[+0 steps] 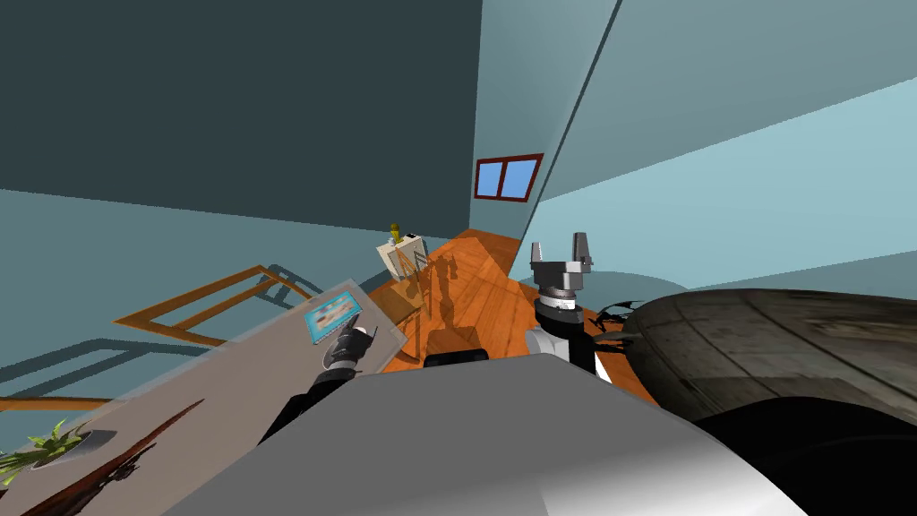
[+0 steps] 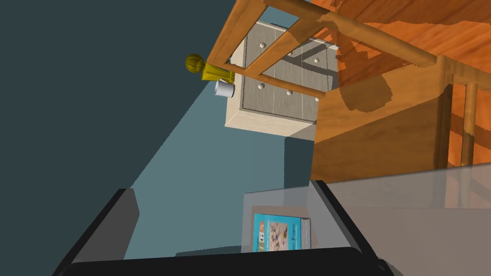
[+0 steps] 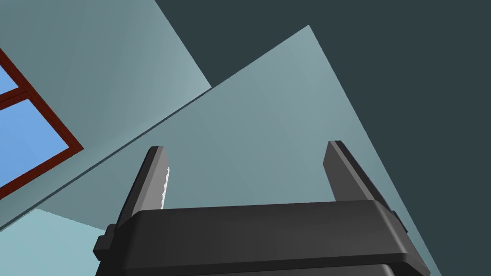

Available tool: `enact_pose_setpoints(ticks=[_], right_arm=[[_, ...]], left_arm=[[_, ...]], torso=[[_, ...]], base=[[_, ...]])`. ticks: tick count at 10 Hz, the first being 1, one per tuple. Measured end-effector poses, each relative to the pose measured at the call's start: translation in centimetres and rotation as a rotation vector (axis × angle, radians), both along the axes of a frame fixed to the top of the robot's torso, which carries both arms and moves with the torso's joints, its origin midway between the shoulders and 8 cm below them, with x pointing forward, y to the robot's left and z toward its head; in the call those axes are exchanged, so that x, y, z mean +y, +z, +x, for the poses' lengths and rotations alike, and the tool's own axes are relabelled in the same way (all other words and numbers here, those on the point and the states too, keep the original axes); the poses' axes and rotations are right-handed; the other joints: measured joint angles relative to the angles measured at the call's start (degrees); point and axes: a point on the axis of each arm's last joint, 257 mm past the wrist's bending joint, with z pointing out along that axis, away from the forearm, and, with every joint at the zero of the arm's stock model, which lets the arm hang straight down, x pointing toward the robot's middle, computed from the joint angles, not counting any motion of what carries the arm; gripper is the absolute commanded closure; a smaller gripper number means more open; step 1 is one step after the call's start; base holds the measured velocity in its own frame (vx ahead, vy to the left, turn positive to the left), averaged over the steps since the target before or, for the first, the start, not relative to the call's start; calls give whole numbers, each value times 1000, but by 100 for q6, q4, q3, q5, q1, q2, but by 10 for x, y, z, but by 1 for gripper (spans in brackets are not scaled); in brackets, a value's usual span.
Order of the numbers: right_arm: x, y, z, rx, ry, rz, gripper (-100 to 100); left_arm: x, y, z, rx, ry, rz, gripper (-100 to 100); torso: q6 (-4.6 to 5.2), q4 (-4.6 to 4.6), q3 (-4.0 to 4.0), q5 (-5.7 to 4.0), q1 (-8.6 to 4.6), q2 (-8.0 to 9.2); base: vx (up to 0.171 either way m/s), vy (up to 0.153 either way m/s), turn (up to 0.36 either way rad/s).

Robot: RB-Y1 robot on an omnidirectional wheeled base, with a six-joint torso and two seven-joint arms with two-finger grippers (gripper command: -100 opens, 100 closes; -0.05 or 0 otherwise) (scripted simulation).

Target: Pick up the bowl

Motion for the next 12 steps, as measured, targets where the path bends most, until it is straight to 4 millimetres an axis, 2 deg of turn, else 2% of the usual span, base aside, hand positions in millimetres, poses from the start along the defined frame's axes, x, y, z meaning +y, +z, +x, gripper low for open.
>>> enact_pose_setpoints(ticks=[1, 2, 3, 4, 5, 6, 7, 8, 9, 10, 12], right_arm=[[0, 0, 0, 0, 0, 0, 0], [0, 0, 0, 0, 0, 0, 0], [0, 0, 0, 0, 0, 0, 0], [0, 0, 0, 0, 0, 0, 0], [0, 0, 0, 0, 0, 0, 0], [0, 0, 0, 0, 0, 0, 0], [0, 0, 0, 0, 0, 0, 0], [0, 0, 0, 0, 0, 0, 0], [0, 0, 0, 0, 0, 0, 0], [0, 0, 0, 0, 0, 0, 0], [0, 0, 0, 0, 0, 0, 0]], left_arm=[[1, -5, -2, 10, 10, -16, -100], [7, -22, -13, 57, 17, -19, -100], [10, -30, -18, 86, 27, -32, -100], [12, -35, -20, 98, 35, -45, -100], [20, -54, -33, 147, 42, -47, -100], [24, -63, -39, 171, 56, -60, -100], [26, -65, -41, 182, 66, -74, -100], [33, -82, -51, 229, 76, -76, -100], [36, -90, -60, 257, 88, -90, -100], [37, -93, -64, 268, 99, -104, -100], [52, -114, -85, 339, 130, -126, -100]], torso=[[-2, -1, -3, -1, -4, -6], [5, 0, 0, -1, -2, 1], [1, 1, 2, 0, 0, 2], [-2, -1, -3, 0, -2, -6], [6, -1, -1, 0, 2, -2], [-1, 0, 0, 1, 3, -1], [-3, -1, -4, 0, -1, -7], [6, 0, -1, 0, 1, -1], [-2, 1, 1, 1, 6, 1], [-4, -1, -3, 1, 2, -6], [0, 1, 1, 1, 4, 0]], base=[[-49, 15, -312], [-53, 23, -251], [-22, 17, 4], [-41, 20, -382], [-47, 29, -220], [-22, 16, 35], [-48, 14, -369], [-53, 38, -226], [-25, 22, 41], [-45, 12, -277], [-63, 27, -340]])
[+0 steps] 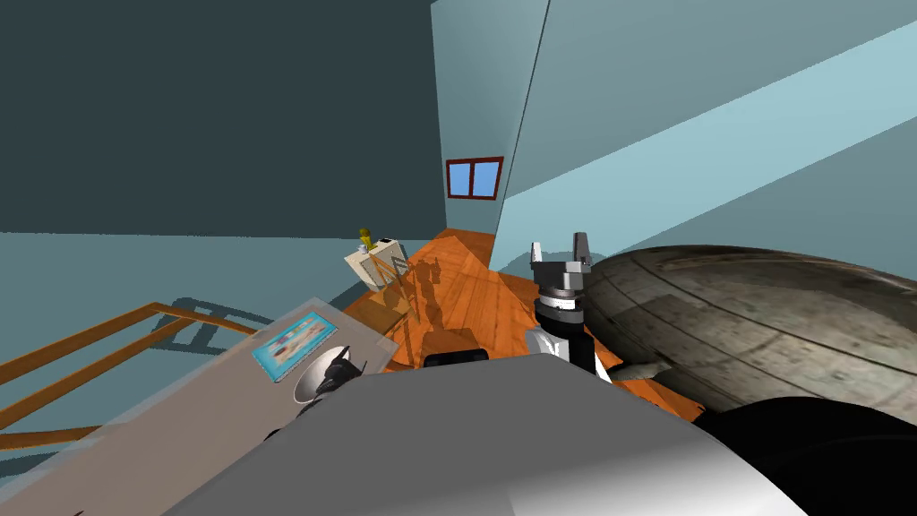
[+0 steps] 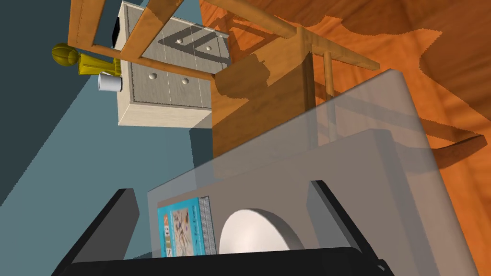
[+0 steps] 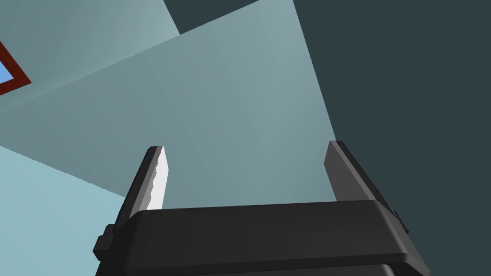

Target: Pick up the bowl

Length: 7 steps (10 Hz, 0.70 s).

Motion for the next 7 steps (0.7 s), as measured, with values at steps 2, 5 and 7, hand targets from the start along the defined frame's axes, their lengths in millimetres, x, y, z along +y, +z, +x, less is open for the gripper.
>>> enact_pose_setpoints(ticks=[2, 5, 7], right_arm=[[0, 0, 0, 0, 0, 0, 0], [0, 0, 0, 0, 0, 0, 0], [0, 0, 0, 0, 0, 0, 0]], left_arm=[[9, -24, -28, 75, 30, -21, -100], [23, -43, -54, 151, 84, -55, -100], [32, -59, -77, 199, 110, -66, -100]], torso=[[-3, 1, 3, 2, 6, 4], [-4, 0, -1, 2, 4, -2], [2, -1, -3, 0, 6, -4]], base=[[-43, 28, -69], [-41, 21, -186], [-48, 33, -285]])
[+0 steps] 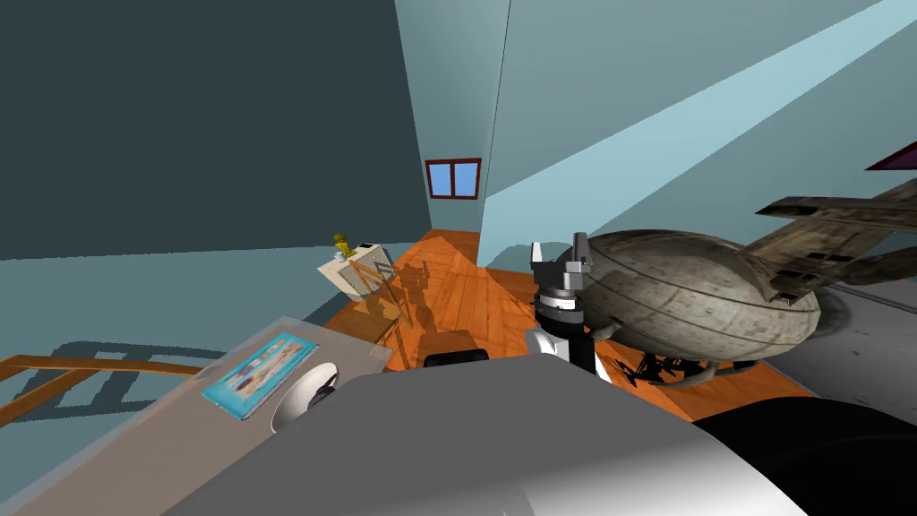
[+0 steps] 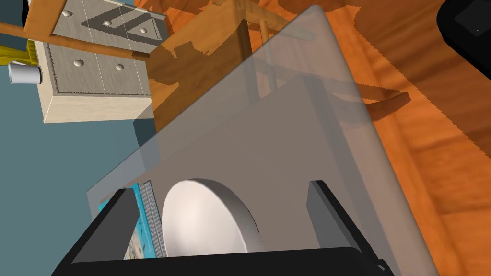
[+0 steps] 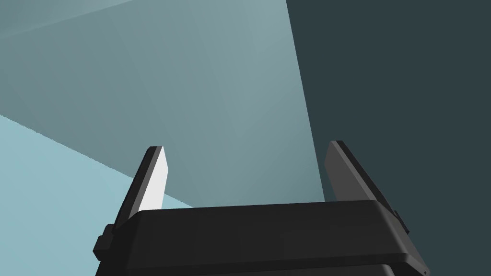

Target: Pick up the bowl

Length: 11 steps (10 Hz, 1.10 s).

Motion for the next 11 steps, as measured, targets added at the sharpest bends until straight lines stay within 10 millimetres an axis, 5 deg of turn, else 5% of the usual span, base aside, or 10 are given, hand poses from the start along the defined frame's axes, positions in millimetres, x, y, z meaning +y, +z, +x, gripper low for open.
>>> enact_pose_setpoints(ticks=[4, 11], right_arm=[[0, 0, 0, 0, 0, 0, 0], [0, 0, 0, 0, 0, 0, 0]], left_arm=[[16, -23, -30, 88, 61, -27, -100], [53, -65, -142, 311, 249, -95, -100]], torso=[[-8, 1, 1, 1, 0, 0], [-4, 3, 5, 3, 11, 7]], base=[[-49, 22, -214], [-76, 39, -314]])
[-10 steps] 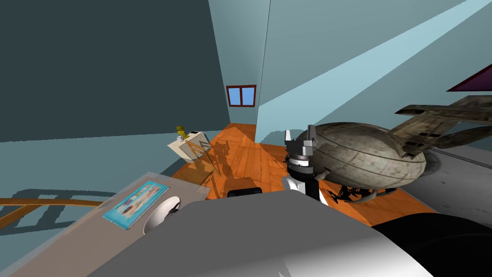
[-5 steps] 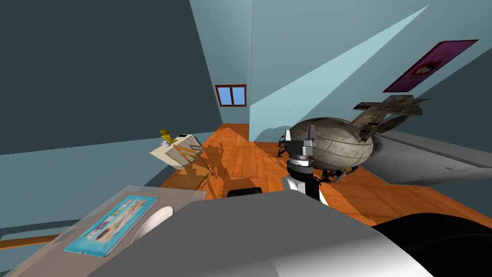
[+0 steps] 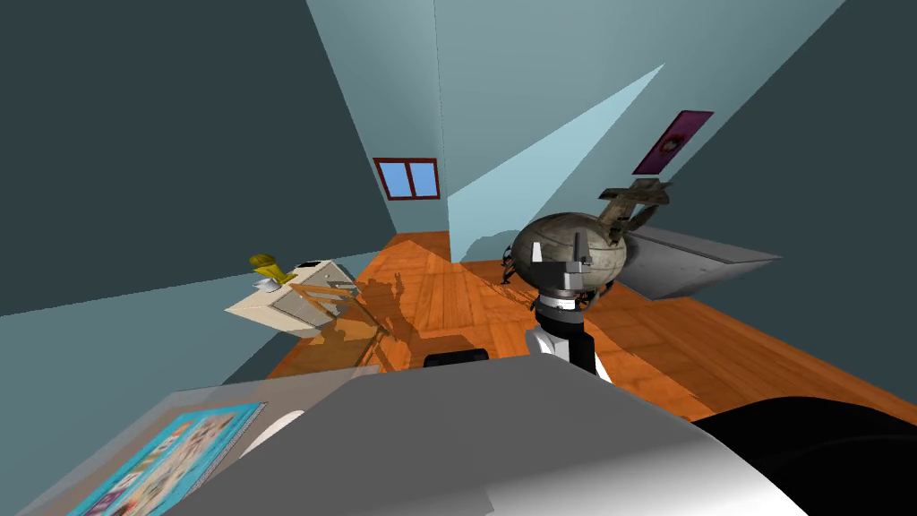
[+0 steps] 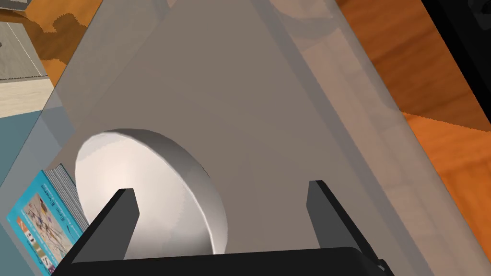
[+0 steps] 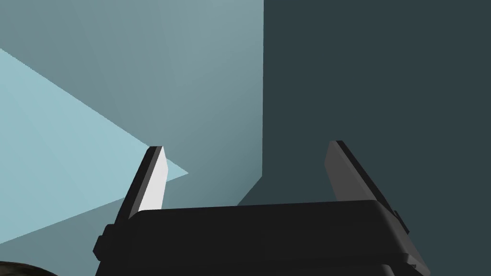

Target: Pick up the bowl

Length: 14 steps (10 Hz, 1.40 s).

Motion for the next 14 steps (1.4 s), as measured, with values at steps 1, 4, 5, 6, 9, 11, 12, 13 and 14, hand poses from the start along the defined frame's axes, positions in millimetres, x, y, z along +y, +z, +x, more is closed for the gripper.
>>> enact_pose_setpoints(ticks=[1, 4, 5, 6, 9, 11, 12, 13, 14], right_arm=[[0, 0, 0, 0, 0, 0, 0], [0, 0, 0, 0, 0, 0, 0], [0, 0, 0, 0, 0, 0, 0], [0, 0, 0, 0, 0, 0, 0], [0, 0, 0, 0, 0, 0, 0], [0, 0, 0, 0, 0, 0, 0], [0, 0, 0, 0, 0, 0, 0], [0, 0, 0, 0, 0, 0, 0], [0, 0, 0, 0, 0, 0, 0]], left_arm=[[5, -3, -14, 19, 23, -3, -100], [13, -10, -49, 74, 92, -24, -100], [14, -14, -62, 97, 115, -31, -100], [18, -16, -76, 119, 141, -39, -100], [12, -20, -100, 152, 187, -64, -100], [5, -25, -108, 167, 203, -81, 0], [5, -25, -108, 167, 203, -81, -100], [6, -27, -89, 137, 210, -88, -100], [7, -28, -69, 102, 222, -98, -100]], torso=[[-7, 0, -1, 1, 1, -2], [-2, -2, -6, 0, -1, -11], [0, 0, -1, 2, 6, -3], [-2, 1, 1, 2, 11, 1], [-4, -3, -10, 3, 10, -18], [-8, -4, -13, 6, 15, -25], [-8, -6, -17, 2, -1, -32], [-6, -2, -6, 0, -11, -10], [-8, 2, 4, -2, -14, 6]], base=[[-61, 33, -238], [-62, 33, -282], [-92, 54, -389], [-57, 51, -53], [-41, 65, -179], [-14, 35, -18], [-98, -14, -7], [-141, -16, -10], [-78, -9, -2]])
